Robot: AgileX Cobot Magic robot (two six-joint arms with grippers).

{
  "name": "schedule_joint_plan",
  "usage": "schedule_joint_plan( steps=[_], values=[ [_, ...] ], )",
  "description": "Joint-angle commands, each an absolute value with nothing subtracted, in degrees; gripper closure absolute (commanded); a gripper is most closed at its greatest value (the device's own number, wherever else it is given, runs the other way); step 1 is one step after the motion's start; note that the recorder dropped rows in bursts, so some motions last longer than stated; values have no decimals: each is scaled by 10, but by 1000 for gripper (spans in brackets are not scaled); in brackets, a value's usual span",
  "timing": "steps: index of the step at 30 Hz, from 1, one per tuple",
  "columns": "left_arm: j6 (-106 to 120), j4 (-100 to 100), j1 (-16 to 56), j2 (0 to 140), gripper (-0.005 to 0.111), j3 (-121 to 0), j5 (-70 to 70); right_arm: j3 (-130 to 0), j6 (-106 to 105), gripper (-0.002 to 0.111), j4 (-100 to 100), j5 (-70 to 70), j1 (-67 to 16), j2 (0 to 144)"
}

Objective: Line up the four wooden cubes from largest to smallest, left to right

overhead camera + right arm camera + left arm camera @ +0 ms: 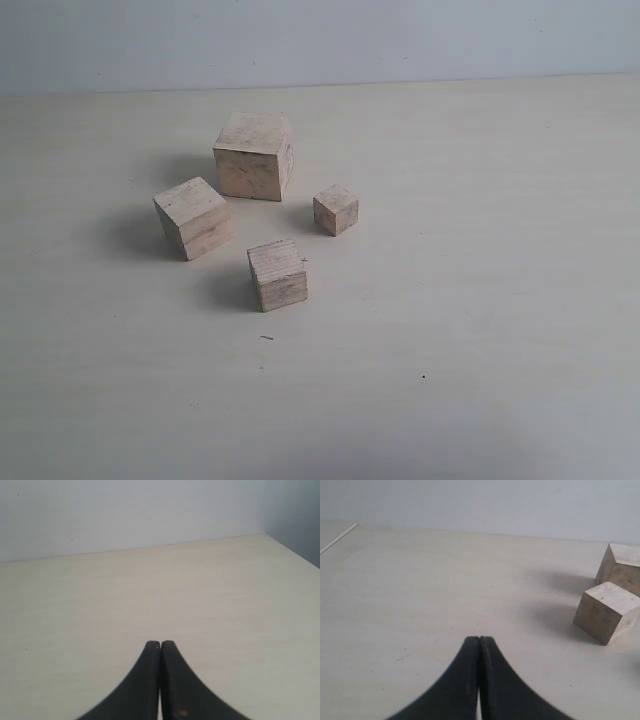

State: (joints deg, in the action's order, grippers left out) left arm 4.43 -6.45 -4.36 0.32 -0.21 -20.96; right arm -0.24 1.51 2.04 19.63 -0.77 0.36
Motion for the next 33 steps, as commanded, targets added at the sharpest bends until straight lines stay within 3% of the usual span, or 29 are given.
schedule_joint_plan(
  steps=[1,15,24,33],
  values=[
    [42,-64,-40,0,107,0,-203,0,15,108,22,194,-8,0],
    [42,-64,-40,0,107,0,-203,0,15,108,22,183,-8,0],
    [42,-64,-40,0,107,0,-203,0,17,108,32,-78,-8,0],
    [42,-64,-40,0,107,0,-203,0,16,108,32,-120,-8,0]
  ],
)
